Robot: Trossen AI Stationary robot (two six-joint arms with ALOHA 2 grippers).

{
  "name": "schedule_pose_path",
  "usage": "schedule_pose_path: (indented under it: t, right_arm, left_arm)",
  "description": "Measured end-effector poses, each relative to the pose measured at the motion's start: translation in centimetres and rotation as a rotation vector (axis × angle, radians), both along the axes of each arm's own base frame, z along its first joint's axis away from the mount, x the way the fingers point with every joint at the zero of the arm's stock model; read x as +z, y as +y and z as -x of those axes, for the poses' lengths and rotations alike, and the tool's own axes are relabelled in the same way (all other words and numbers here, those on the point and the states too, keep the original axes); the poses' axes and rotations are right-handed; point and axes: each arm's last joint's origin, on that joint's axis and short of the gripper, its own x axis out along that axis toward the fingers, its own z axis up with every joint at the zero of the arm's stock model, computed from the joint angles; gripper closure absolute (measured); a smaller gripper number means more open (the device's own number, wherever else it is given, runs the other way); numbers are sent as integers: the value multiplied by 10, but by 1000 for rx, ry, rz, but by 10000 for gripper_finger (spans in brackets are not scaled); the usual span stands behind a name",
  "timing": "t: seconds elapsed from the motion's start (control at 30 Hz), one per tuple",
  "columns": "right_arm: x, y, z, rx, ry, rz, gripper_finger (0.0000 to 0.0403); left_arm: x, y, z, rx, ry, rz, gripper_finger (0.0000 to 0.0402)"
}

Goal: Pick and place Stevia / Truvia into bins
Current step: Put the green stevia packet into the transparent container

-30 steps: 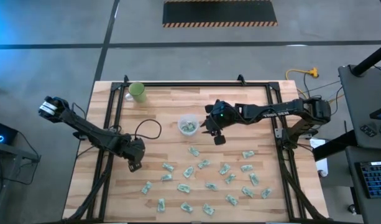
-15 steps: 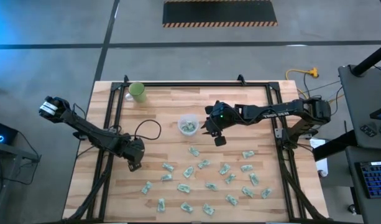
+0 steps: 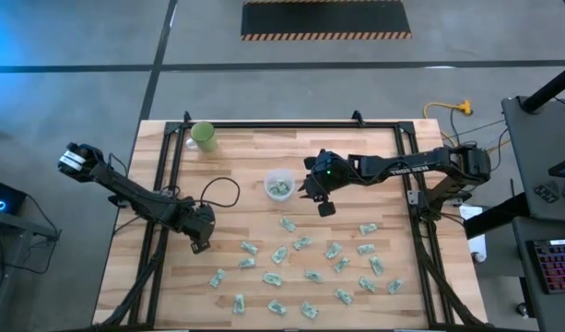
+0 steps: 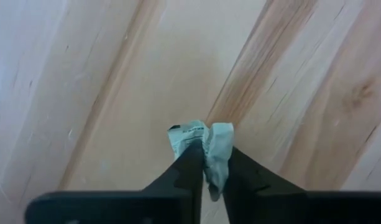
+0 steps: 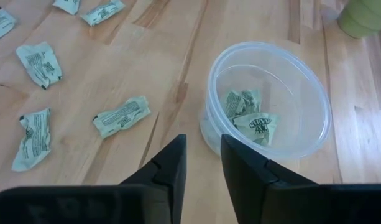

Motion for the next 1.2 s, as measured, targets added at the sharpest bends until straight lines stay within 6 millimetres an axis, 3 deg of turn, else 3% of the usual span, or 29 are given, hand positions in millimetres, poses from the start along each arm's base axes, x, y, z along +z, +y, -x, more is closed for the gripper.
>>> schedule_pose_path:
  t: [0.17,0.43,0.63,0.83,0.97,1.2]
  right_arm:
    - [0,0,0,1,0,1,320]
    - [4,0,1,7,-17,11,329]
    - [12,1,4,5,-36,16,328]
    - [23,2,13,-7,-39,11,322]
    - [33,4,23,-24,-21,-11,322]
    - [50,7,43,-50,3,-42,333]
  left_arm:
    - [6,-2,-4,-10,-20,7,398]
    - [46,-10,-30,-145,-213,-86,394]
    - [81,-14,-53,-314,-436,-326,394]
    - [105,-15,-74,-453,-632,-746,393]
    - [113,-7,-88,-483,-656,-936,393]
    - [108,21,-113,-399,-618,-1034,393]
